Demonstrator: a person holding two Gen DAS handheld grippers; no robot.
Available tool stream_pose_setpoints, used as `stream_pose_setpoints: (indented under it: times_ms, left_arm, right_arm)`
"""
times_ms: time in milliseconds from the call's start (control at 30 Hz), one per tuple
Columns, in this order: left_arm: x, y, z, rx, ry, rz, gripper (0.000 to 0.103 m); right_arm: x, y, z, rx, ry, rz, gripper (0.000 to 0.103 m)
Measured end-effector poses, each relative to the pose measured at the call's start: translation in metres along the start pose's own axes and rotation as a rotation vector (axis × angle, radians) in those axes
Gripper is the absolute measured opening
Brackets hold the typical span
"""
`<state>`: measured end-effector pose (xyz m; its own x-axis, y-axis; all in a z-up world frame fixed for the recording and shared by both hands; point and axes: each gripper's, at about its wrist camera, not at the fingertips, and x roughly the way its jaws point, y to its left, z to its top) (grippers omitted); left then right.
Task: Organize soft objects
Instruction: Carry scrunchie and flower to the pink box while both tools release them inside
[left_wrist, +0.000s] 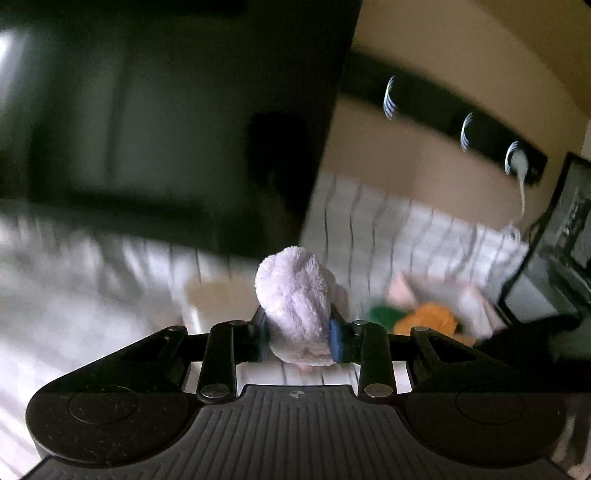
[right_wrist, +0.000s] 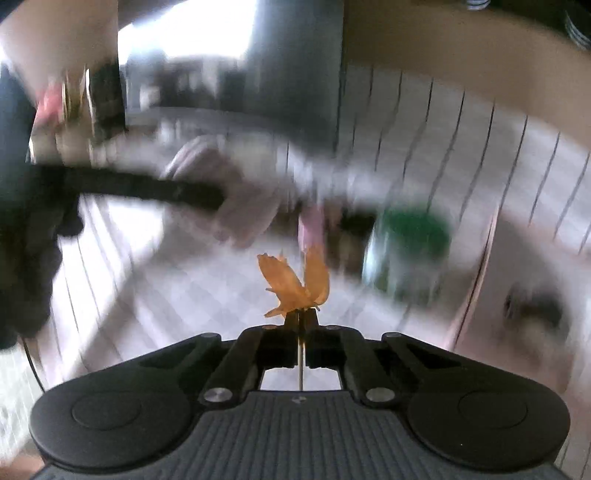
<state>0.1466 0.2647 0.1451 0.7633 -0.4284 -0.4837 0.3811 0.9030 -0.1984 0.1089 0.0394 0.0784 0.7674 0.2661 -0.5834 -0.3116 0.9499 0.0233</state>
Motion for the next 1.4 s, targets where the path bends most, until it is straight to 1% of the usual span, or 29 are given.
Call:
stream_pose_setpoints:
  times_ms: [100,133,200,233,267,333,400,500,567,667,700,767,833,933,1000,1033,1067,1100,1133,1167,1233,1267,1333,1400]
  left_arm:
    - [-0.017,-0.013,0.057,0.064,-0.087,-0.002,0.034]
    - [-0.020,-0.020,0.076,0.080,-0.109,-0.003,0.034]
    - [-0.022,-0.032,0.104,0.097,-0.136,-0.020,0.034]
    - [-0.020,-0.040,0.118,0.101,-0.143,-0.040,0.034]
    - [-0.015,-0.049,0.126,0.104,-0.145,-0.061,0.034]
    - [-0.001,-0.067,0.141,0.101,-0.138,-0.120,0.034]
    - [0.021,-0.086,0.147,0.097,-0.111,-0.194,0.034]
    - [0.068,-0.121,0.143,0.131,-0.034,-0.293,0.034]
    - [0.104,-0.143,0.132,0.142,0.031,-0.355,0.035]
    - [0.159,-0.170,0.110,0.118,0.154,-0.455,0.035]
    - [0.176,-0.177,0.103,0.105,0.189,-0.477,0.035]
    - [0.203,-0.186,0.088,0.075,0.246,-0.497,0.038]
    - [0.222,-0.188,0.073,0.064,0.289,-0.485,0.040]
    - [0.246,-0.189,0.052,0.125,0.414,-0.420,0.042]
    - [0.247,-0.173,0.043,0.138,0.450,-0.390,0.042]
    - [0.249,-0.170,0.039,0.141,0.441,-0.376,0.042]
    - [0.245,-0.165,0.038,0.141,0.410,-0.378,0.042]
    - [0.238,-0.157,0.038,0.141,0.378,-0.394,0.042]
    - [0.233,-0.152,0.039,0.126,0.332,-0.430,0.042]
    - [0.229,-0.147,0.041,0.096,0.296,-0.459,0.042]
    - [0.223,-0.139,0.048,0.042,0.251,-0.482,0.042]
    - [0.218,-0.136,0.052,0.033,0.233,-0.475,0.042]
    - [0.210,-0.131,0.052,0.045,0.209,-0.447,0.042]
    - [0.199,-0.122,0.050,0.052,0.191,-0.431,0.042]
  right_arm:
    - [-0.031,-0.013,0.055,0.043,-0.137,0.019,0.003]
    - [-0.043,-0.019,0.072,0.055,-0.176,0.019,0.003]
    - [-0.063,-0.033,0.097,0.067,-0.242,0.014,0.003]
    - [-0.072,-0.040,0.107,0.061,-0.275,-0.008,0.003]
    - [-0.082,-0.048,0.114,0.047,-0.308,-0.050,0.003]
    - [-0.096,-0.065,0.119,0.029,-0.348,-0.124,0.003]
    - [-0.108,-0.087,0.115,0.034,-0.365,-0.191,0.003]
    - [-0.123,-0.125,0.098,0.083,-0.376,-0.297,0.003]
    - [-0.132,-0.147,0.083,0.111,-0.379,-0.359,0.003]
    - [-0.134,-0.172,0.060,0.134,-0.356,-0.428,0.003]
    - [-0.131,-0.176,0.055,0.140,-0.339,-0.445,0.003]
    - [-0.120,-0.187,0.041,0.159,-0.294,-0.469,0.003]
    - [-0.108,-0.197,0.030,0.186,-0.255,-0.469,0.003]
    - [-0.086,-0.213,0.019,0.250,-0.197,-0.444,0.003]
    - [-0.076,-0.220,0.008,0.283,-0.170,-0.419,0.003]
    - [-0.068,-0.222,0.007,0.296,-0.158,-0.406,0.003]
    - [-0.060,-0.225,0.005,0.305,-0.144,-0.392,0.003]
    - [-0.051,-0.227,0.005,0.311,-0.130,-0.376,0.003]
    - [-0.042,-0.228,0.007,0.312,-0.117,-0.362,0.003]
    - [-0.033,-0.229,0.008,0.310,-0.105,-0.354,0.003]
    - [-0.018,-0.229,0.009,0.298,-0.079,-0.344,0.003]
    - [-0.007,-0.228,0.009,0.288,-0.058,-0.349,0.003]
    - [0.006,-0.230,0.006,0.270,-0.024,-0.372,0.003]
    - [0.026,-0.236,0.002,0.273,0.029,-0.392,0.003]
